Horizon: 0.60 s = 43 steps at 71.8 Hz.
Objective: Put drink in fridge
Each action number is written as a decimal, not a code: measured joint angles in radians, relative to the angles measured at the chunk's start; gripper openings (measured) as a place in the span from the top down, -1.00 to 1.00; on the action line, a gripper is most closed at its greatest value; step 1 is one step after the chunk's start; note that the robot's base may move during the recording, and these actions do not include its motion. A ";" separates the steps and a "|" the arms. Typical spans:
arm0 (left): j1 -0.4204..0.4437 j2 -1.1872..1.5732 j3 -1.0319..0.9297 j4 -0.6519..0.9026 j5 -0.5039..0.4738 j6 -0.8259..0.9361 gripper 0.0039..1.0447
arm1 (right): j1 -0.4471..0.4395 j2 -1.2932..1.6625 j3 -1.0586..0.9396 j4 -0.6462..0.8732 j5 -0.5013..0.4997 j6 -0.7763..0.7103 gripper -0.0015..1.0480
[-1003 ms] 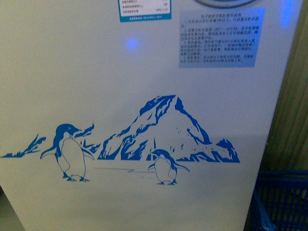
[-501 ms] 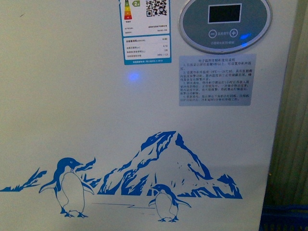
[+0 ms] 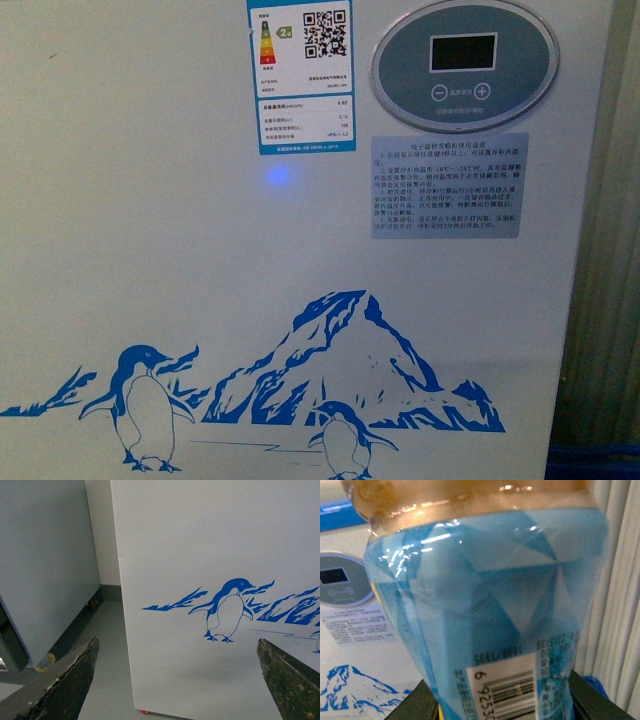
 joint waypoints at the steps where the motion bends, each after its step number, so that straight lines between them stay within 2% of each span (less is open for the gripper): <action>1: 0.000 0.000 0.000 0.000 0.000 0.000 -0.85 | 0.003 0.000 -0.002 0.002 0.000 0.000 0.25; 43: 0.000 0.000 0.000 0.000 0.000 0.000 -0.85 | 0.008 0.000 -0.029 0.003 -0.003 -0.004 0.25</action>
